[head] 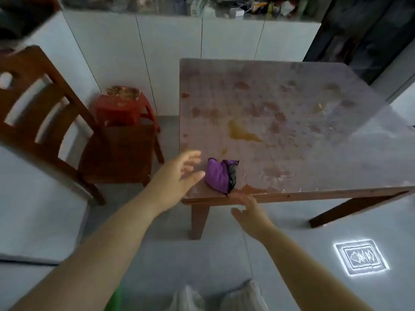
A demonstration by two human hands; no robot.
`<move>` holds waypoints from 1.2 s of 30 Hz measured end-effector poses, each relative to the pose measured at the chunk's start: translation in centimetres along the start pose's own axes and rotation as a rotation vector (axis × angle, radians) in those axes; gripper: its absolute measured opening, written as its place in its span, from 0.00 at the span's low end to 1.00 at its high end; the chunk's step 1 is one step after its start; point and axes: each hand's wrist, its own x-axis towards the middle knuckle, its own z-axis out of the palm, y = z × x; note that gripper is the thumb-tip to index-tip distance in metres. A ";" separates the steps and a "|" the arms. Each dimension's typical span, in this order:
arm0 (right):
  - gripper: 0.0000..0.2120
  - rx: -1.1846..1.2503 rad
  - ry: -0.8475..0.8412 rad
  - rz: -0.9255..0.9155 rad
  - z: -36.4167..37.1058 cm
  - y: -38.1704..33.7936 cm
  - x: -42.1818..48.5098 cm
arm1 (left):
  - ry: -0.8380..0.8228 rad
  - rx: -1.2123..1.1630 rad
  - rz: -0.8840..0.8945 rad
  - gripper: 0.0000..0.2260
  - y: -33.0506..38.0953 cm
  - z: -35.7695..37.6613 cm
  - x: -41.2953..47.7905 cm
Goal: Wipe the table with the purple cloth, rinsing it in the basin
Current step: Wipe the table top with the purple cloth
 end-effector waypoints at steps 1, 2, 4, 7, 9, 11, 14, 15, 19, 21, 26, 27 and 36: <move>0.21 -0.057 0.017 -0.032 -0.2 -0.1 1.0 | -0.043 0.060 -0.078 0.21 -1.1 1.2 0.2; 0.22 -0.102 0.028 -0.066 -0.4 -0.3 2.1 | -0.073 0.113 -0.150 0.22 -2.2 2.4 0.7; 0.24 -0.143 0.028 -0.052 -0.6 -0.5 4.4 | -0.138 0.143 -0.285 0.24 -4.5 5.1 1.3; 0.28 -0.205 -0.011 -0.017 -0.4 -0.2 7.1 | -0.060 0.059 -0.416 0.28 -5.8 8.0 3.8; 0.25 -0.269 0.025 -0.036 -0.6 0.1 8.3 | 0.044 0.052 -0.468 0.27 -5.9 9.3 5.9; 0.16 -0.281 0.046 -0.097 -1.1 0.3 9.1 | 0.122 0.129 -0.489 0.23 -5.9 10.3 7.9; 0.06 -0.131 0.026 -0.203 -3.3 0.3 9.5 | 0.282 0.120 -0.467 0.12 -4.2 10.7 9.5; 0.04 -0.040 -0.004 -0.209 -4.6 -0.2 9.3 | 0.356 0.080 -0.441 0.08 -3.3 10.6 9.8; 0.04 0.431 -0.217 -0.212 -8.7 -2.6 8.0 | 0.576 -0.012 -0.278 0.04 1.3 9.1 8.9; 0.02 0.633 -0.306 -0.181 -9.5 -3.8 7.7 | 0.632 -0.017 -0.232 0.07 2.5 8.4 8.2; 0.15 0.134 -0.293 -0.158 -8.6 -3.3 10.1 | 0.609 0.095 -0.400 0.12 0.8 7.8 7.8; 0.19 -0.102 -0.248 -0.204 -8.2 -2.6 10.7 | 0.585 0.119 -0.459 0.14 0.0 7.7 7.6; 0.27 -0.638 -0.360 -0.623 0.7 -3.8 12.8 | 0.417 0.206 -0.538 0.15 -4.2 7.7 5.3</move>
